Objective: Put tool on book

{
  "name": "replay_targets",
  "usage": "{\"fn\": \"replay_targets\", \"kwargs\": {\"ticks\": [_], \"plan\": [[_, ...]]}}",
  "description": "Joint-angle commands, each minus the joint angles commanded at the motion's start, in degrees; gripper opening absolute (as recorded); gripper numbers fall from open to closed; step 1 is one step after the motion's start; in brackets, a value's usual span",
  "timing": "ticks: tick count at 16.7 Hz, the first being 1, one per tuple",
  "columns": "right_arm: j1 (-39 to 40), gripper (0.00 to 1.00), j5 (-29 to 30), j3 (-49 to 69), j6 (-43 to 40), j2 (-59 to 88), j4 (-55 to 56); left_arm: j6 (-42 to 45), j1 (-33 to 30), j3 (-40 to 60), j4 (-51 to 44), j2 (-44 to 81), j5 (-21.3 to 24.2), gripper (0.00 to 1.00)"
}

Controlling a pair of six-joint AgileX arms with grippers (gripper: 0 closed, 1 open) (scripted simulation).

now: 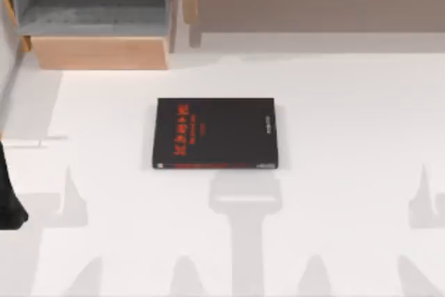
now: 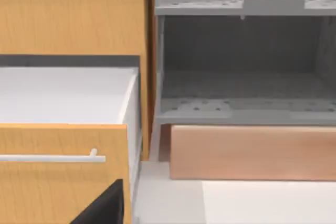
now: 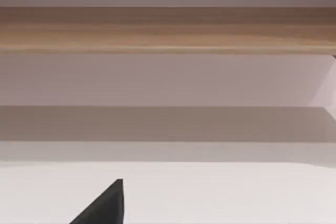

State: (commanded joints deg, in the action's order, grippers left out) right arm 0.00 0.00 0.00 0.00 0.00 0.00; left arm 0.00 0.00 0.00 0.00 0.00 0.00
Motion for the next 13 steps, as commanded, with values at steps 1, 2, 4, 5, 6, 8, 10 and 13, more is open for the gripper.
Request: {"fn": "replay_targets", "kwargs": {"ticks": [1,2,4,5,6,8,10,13], "plan": [[0.0,1.0,0.0,0.0,0.0,0.0,0.0,0.0,0.0,0.0,0.0,0.0,0.0,1.0],[0.0,1.0,0.0,0.0,0.0,0.0,0.0,0.0,0.0,0.0,0.0,0.0,0.0,1.0],[0.0,1.0,0.0,0.0,0.0,0.0,0.0,0.63,0.24,1.41,-0.56,1.19,0.04,1.0],[0.0,1.0,0.0,0.0,0.0,0.0,0.0,1.22,0.54,3.08,-1.34,2.62,0.08,1.0],[0.0,1.0,0.0,0.0,0.0,0.0,0.0,1.88,0.94,5.33,-2.55,4.57,0.12,1.0],[0.0,1.0,0.0,0.0,0.0,0.0,0.0,3.28,1.96,11.27,-5.99,9.79,0.22,1.0],[0.0,1.0,0.0,0.0,0.0,0.0,0.0,4.65,3.11,19.49,-10.52,17.12,0.31,1.0],[0.0,1.0,0.0,0.0,0.0,0.0,0.0,6.57,4.81,35.41,-18.1,31.58,0.44,1.0]]}}
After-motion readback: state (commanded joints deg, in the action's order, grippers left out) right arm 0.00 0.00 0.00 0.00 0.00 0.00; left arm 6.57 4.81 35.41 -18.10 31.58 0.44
